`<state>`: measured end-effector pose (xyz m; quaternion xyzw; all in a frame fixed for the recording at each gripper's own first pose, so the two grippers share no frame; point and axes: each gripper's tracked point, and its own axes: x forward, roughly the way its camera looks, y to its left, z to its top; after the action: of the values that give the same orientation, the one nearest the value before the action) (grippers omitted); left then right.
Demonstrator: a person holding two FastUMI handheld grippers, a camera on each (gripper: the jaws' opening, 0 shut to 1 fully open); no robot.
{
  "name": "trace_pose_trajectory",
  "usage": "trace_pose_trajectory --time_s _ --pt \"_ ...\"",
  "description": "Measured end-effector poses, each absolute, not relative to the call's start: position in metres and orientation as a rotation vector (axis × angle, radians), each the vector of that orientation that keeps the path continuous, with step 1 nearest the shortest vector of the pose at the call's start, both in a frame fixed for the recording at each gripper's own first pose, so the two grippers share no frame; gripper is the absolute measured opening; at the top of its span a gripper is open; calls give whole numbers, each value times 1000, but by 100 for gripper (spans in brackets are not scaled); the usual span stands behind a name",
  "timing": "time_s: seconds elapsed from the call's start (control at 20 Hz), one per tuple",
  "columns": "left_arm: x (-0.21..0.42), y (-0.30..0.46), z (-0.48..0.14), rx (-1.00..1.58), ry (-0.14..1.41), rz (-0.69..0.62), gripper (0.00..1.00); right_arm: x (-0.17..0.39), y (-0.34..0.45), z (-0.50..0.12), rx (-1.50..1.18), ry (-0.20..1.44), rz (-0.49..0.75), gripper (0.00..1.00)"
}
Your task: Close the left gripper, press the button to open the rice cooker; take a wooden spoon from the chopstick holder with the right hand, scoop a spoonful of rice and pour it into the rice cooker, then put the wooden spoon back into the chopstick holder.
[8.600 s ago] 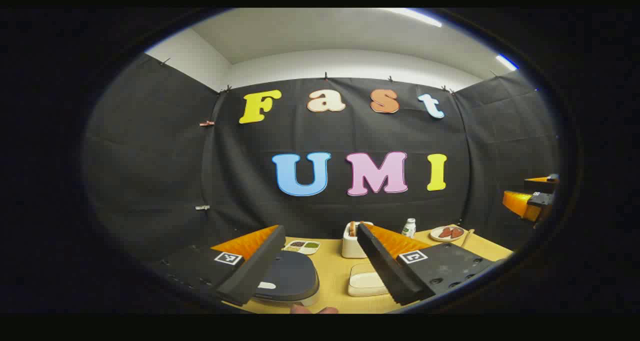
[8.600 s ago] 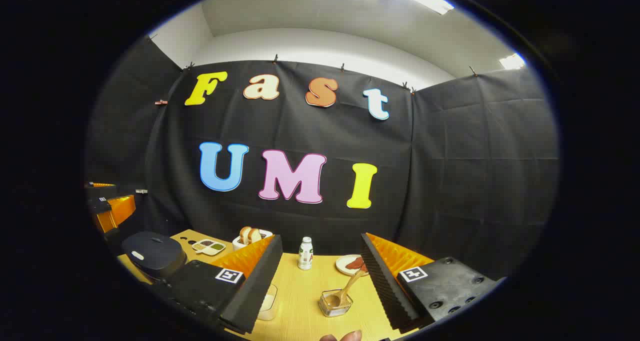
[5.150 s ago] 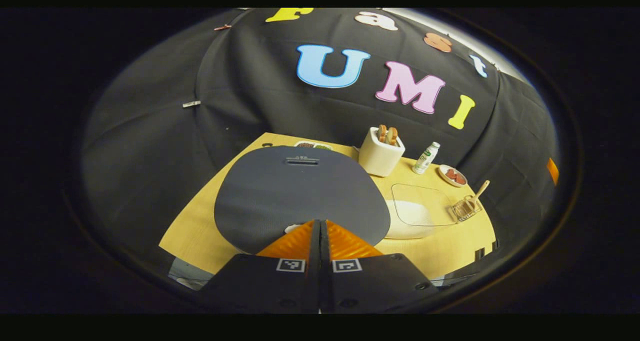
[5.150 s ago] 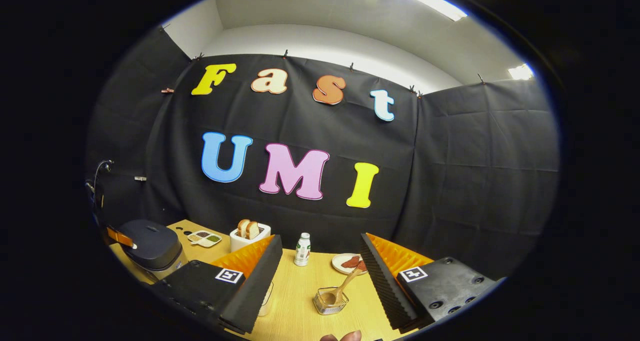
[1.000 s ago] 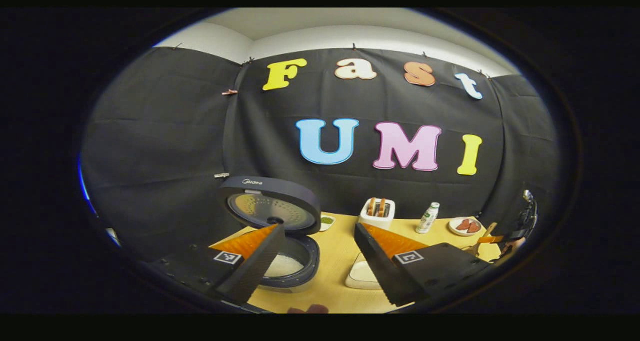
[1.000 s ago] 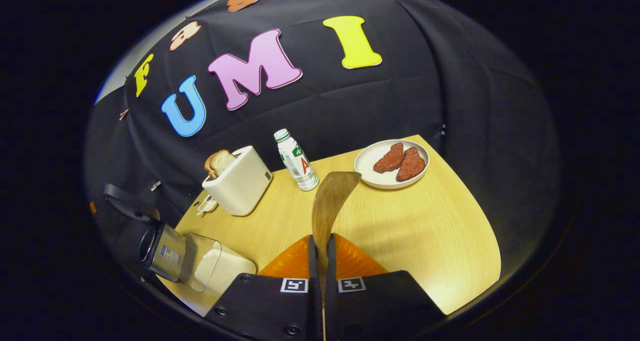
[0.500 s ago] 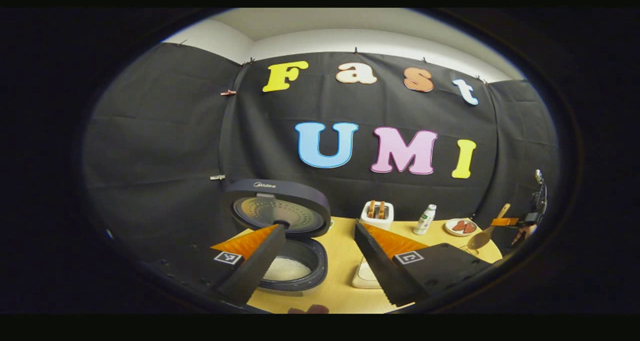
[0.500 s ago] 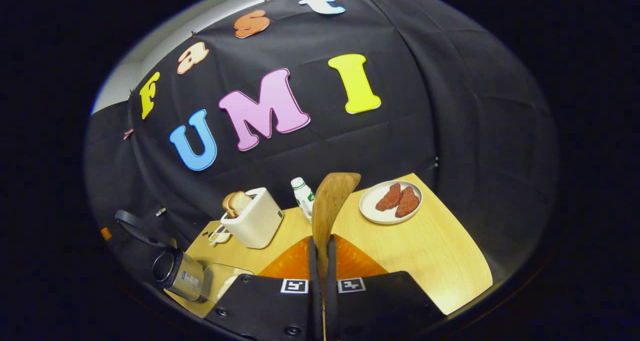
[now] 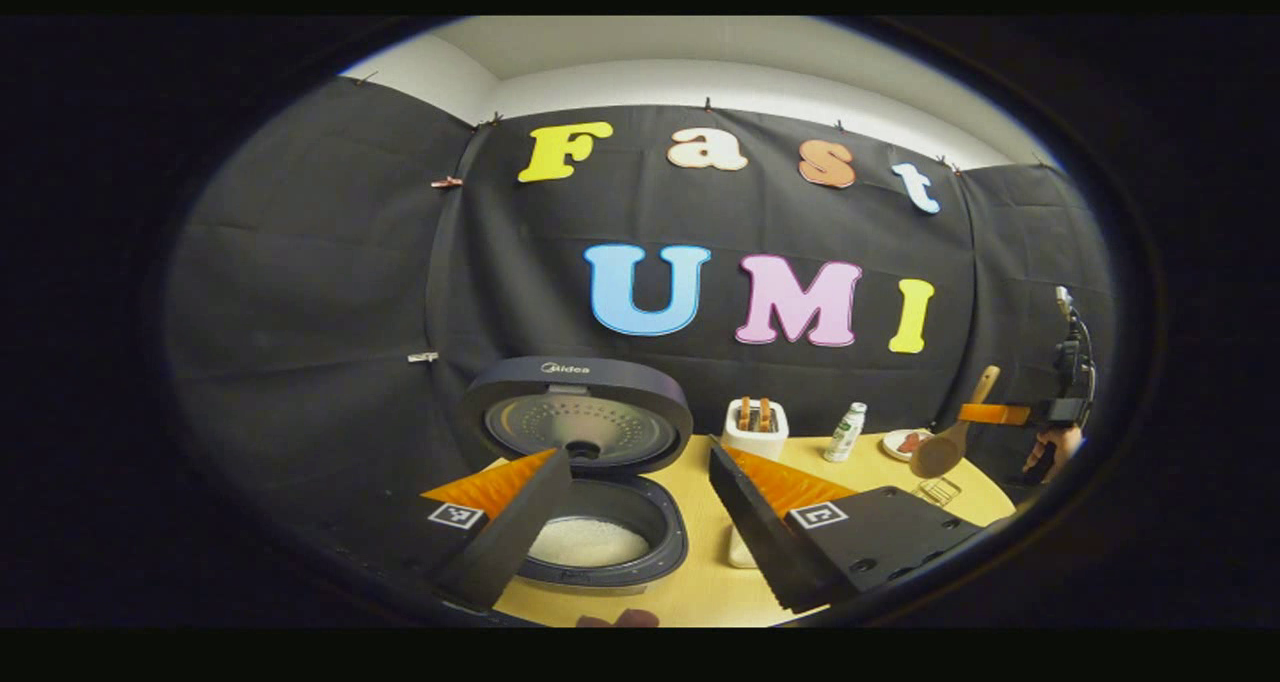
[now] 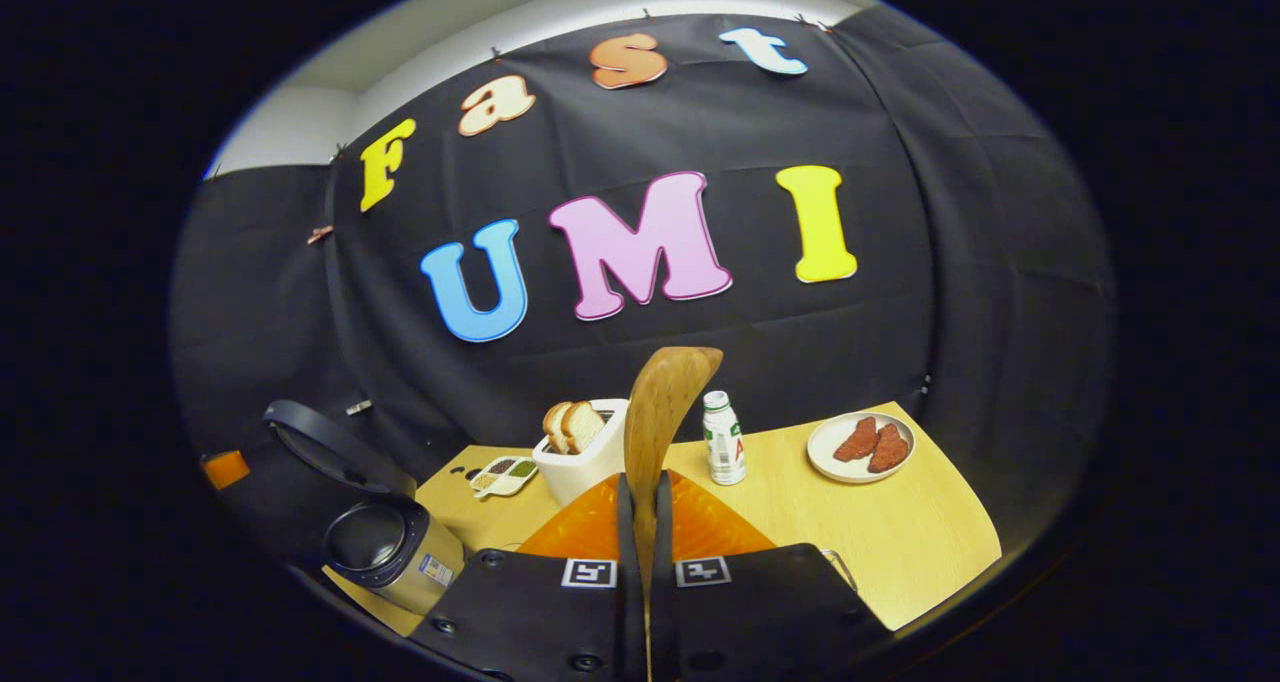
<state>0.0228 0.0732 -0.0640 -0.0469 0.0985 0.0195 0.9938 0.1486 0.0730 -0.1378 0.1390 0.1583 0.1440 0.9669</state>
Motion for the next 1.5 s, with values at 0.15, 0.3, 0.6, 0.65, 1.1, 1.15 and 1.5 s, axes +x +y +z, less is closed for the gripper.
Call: trace_pose_trajectory --time_s 0.15,0.3,0.6,0.65,1.1,1.15,1.5 --pt "24 82 -70 -110 204 29 95 145 116 -156 176 336 286 7" --pt "26 89 -75 -115 207 22 95 139 156 -183 80 373 315 7" --pt "30 101 -85 -129 220 8 92 142 185 -257 -99 477 259 7" --pt "29 103 -87 -127 224 7 92 145 188 -265 -124 484 253 7" --pt "17 127 -96 -117 241 27 95 140 208 -324 -192 617 202 7" --pt "16 130 -95 -126 237 29 92 138 213 -322 -165 627 197 7" --pt "5 137 -100 -141 241 48 95 133 243 -324 135 722 174 7"
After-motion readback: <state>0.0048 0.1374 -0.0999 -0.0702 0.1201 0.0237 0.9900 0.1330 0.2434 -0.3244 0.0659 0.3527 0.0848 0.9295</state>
